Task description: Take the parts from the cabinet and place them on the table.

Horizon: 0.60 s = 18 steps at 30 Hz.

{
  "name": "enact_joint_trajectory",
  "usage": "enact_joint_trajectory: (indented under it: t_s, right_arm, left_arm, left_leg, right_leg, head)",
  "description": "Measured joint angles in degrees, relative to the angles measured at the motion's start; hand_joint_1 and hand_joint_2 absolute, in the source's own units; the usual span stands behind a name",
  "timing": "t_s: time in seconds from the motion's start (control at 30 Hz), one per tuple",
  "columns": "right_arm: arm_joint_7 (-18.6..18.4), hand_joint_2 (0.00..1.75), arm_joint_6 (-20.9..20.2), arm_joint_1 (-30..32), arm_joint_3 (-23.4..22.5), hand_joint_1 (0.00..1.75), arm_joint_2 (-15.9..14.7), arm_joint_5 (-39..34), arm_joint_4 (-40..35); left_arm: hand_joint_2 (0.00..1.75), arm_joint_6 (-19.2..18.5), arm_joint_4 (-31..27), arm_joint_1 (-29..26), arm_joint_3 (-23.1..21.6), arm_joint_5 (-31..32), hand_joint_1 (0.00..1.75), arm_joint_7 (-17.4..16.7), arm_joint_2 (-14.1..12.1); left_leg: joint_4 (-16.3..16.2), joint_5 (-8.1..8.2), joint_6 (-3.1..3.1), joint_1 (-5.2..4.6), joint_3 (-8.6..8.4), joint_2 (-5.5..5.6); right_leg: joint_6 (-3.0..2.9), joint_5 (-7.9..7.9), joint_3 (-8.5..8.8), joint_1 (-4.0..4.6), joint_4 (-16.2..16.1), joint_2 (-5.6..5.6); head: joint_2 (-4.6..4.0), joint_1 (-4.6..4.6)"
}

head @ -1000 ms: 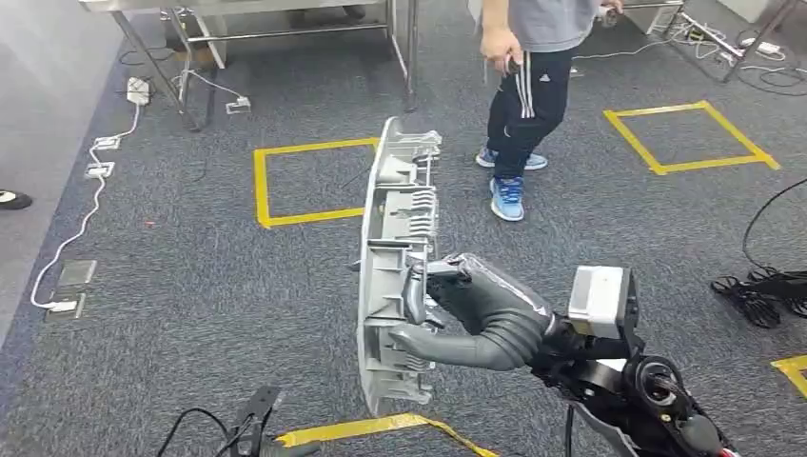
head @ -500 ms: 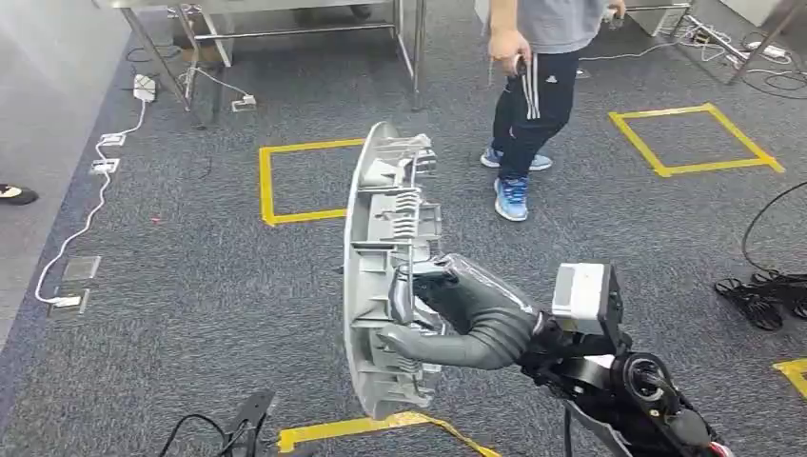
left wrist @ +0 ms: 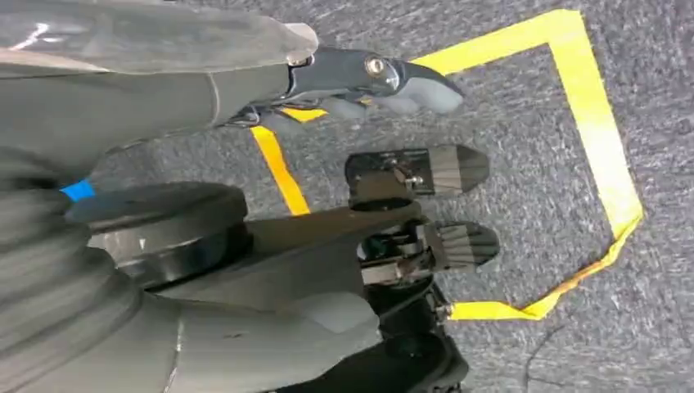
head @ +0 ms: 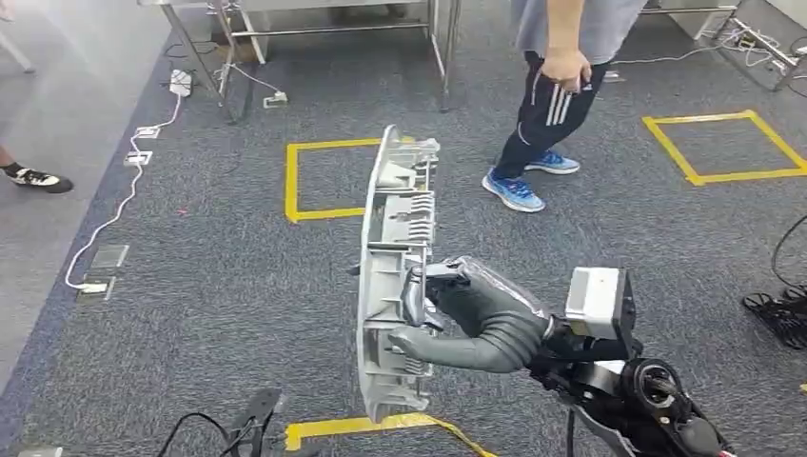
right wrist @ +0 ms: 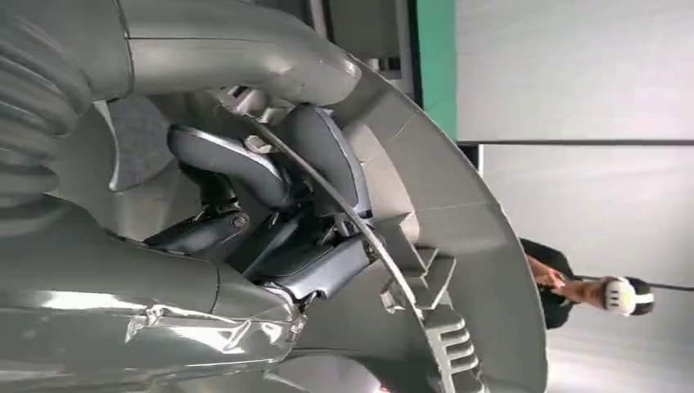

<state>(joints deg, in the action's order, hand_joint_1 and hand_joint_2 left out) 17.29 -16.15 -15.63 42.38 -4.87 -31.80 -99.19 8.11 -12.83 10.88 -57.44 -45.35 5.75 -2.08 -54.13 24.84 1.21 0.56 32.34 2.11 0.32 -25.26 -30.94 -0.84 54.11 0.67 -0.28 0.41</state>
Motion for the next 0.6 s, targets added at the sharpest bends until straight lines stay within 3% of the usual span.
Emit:
enact_joint_trajectory:
  t_s: [0.03, 0.07, 0.13, 0.17, 0.2, 0.23, 0.3, 0.33, 0.37, 0.43, 0.5, 0.53, 0.57, 0.6]
  right_arm:
    - [-0.02, 1.75, 0.02, 0.02, -0.02, 1.75, 0.0, 0.0, -0.02]
    - [0.0, 1.75, 0.02, -0.06, -0.02, 1.75, 0.04, 0.0, -0.09]
    - [-0.04, 1.75, 0.02, 0.05, -0.02, 1.75, 0.04, 0.0, -0.09]
    - [-0.04, 1.75, 0.02, 0.15, -0.02, 1.75, 0.04, 0.0, -0.09]
    - [-0.04, 1.75, 0.02, 0.25, 0.0, 1.75, 0.04, 0.0, -0.09]
    - [-0.07, 1.75, 0.02, 0.3, 0.0, 1.75, 0.04, 0.0, -0.09]
    - [-0.04, 1.75, 0.02, 0.26, 0.0, 1.75, 0.07, 0.0, -0.09]
    - [-0.04, 1.75, 0.02, 0.26, -0.02, 1.75, 0.09, 0.0, -0.09]
    - [0.0, 1.75, 0.02, 0.26, -0.02, 1.75, 0.09, 0.0, -0.11]
    - [-0.04, 1.75, 0.0, 0.28, 0.0, 1.75, 0.09, 0.0, -0.11]
    - [-0.04, 1.75, 0.02, 0.27, 0.0, 1.75, 0.09, 0.0, -0.11]
    - [-0.02, 1.75, 0.04, 0.26, -0.02, 1.75, 0.09, 0.0, -0.11]
    - [0.02, 1.75, 0.11, 0.23, -0.04, 1.75, 0.09, 0.0, -0.11]
    - [0.06, 1.75, 0.22, 0.25, -0.04, 1.75, 0.09, -0.02, -0.09]
  left_arm:
    - [1.75, 0.0, 0.0, 0.06, 0.0, 0.0, 0.0, 0.02, 0.02]
    - [1.75, 0.0, 0.0, 0.16, 0.0, 0.0, 0.0, 0.02, 0.04]
    - [1.75, 0.0, 0.0, 0.07, 0.0, 0.0, 0.0, 0.0, 0.07]
    - [1.75, 0.0, 0.0, -0.01, 0.0, 0.0, 0.0, 0.0, 0.09]
    - [1.75, 0.0, 0.0, -0.09, 0.0, 0.0, 0.0, 0.0, 0.09]
    - [1.75, 0.0, 0.0, -0.1, 0.0, 0.0, 0.0, 0.0, 0.07]
    - [1.75, 0.0, 0.0, -0.01, 0.0, 0.0, 0.0, 0.0, -0.02]
    - [1.75, 0.0, 0.0, 0.07, 0.0, 0.0, 0.0, 0.0, -0.02]
    - [1.75, 0.0, 0.0, 0.2, 0.0, 0.0, 0.0, 0.02, 0.0]
    - [1.75, 0.0, 0.0, 0.11, 0.0, 0.0, 0.0, 0.02, 0.02]
    - [1.75, -0.02, 0.0, 0.05, 0.0, 0.0, 0.0, 0.0, 0.07]
    - [1.75, -0.11, 0.0, 0.09, 0.02, 0.02, 0.0, 0.02, 0.07]
    - [1.75, -0.15, -0.02, 0.12, 0.02, 0.15, 0.0, 0.02, 0.02]
    - [1.75, -0.17, 0.0, 0.09, 0.02, 0.18, 0.0, 0.02, 0.11]
  left_leg:
    - [-1.93, 1.47, 0.34, -0.06, 0.78, -0.75]
    - [-6.21, 3.96, 0.6, 0.0, 2.82, -1.05]
    - [-16.46, 8.33, 1.04, 0.13, 7.59, -1.34]
    - [-19.79, 9.13, 1.18, 0.17, 9.22, -1.41]
    - [-19.93, 8.35, 1.19, 0.24, 9.42, -1.52]
    - [-16.97, 6.3, 1.19, 0.3, 7.99, -1.63]
    - [-5.61, 1.01, 0.99, 0.38, 2.3, -2.12]
    - [-1.02, -0.29, 0.85, 0.36, -0.09, -3.16]
    - [0.03, 0.08, 0.43, -0.02, -0.31, -3.36]
    - [-0.21, 0.08, -0.22, 0.0, 0.0, -2.7]
    - [0.04, -0.15, -0.97, 0.11, -0.03, -2.43]
    - [0.12, -0.21, -1.17, 0.21, -0.14, -2.34]
    - [-0.08, 0.03, -0.82, -0.04, -0.15, -2.17]
    - [-0.29, 0.17, -0.89, -0.27, -0.19, -2.04]
  right_leg:
    - [-0.2, 0.1, 0.06, 0.08, -0.15, -0.13]
    - [-0.48, 0.13, -0.02, 0.07, -0.15, -0.41]
    - [-0.59, 0.13, -0.09, 0.19, -0.14, -0.93]
    - [-0.59, 0.12, -0.11, 0.2, -0.12, -1.14]
    - [-0.59, 0.12, -0.09, 0.2, -0.12, -1.31]
    - [-0.55, 0.09, -0.06, 0.18, -0.08, -1.43]
    - [-0.29, -0.08, 0.07, 0.14, 0.1, -1.59]
    - [-0.01, -0.25, 0.06, 0.25, 0.26, -1.63]
    - [0.37, -0.47, -0.31, 0.88, 0.77, -1.66]
    - [0.79, -0.43, -0.25, 0.84, 0.55, -1.87]
    - [1.41, -0.62, -0.21, 0.58, 0.59, -2.05]
    - [1.73, -1.75, -0.54, 0.31, 1.8, -1.49]
    - [-0.38, -1.6, -0.38, 0.63, 1.47, -1.49]
    - [-2.66, -0.55, -0.17, 0.65, 0.76, -1.65]
  head:
    - [0.0, -0.28]
    - [0.0, -0.88]
    - [0.0, -1.2]
    - [0.0, -1.33]
    - [0.0, -1.49]
    - [0.0, -1.62]
    - [0.0, -2.03]
    - [0.0, -2.23]
    - [0.0, -2.56]
    - [0.0, -1.68]
    - [0.0, -1.64]
    - [0.0, -1.57]
    - [0.0, -0.79]
    - [0.0, -0.3]
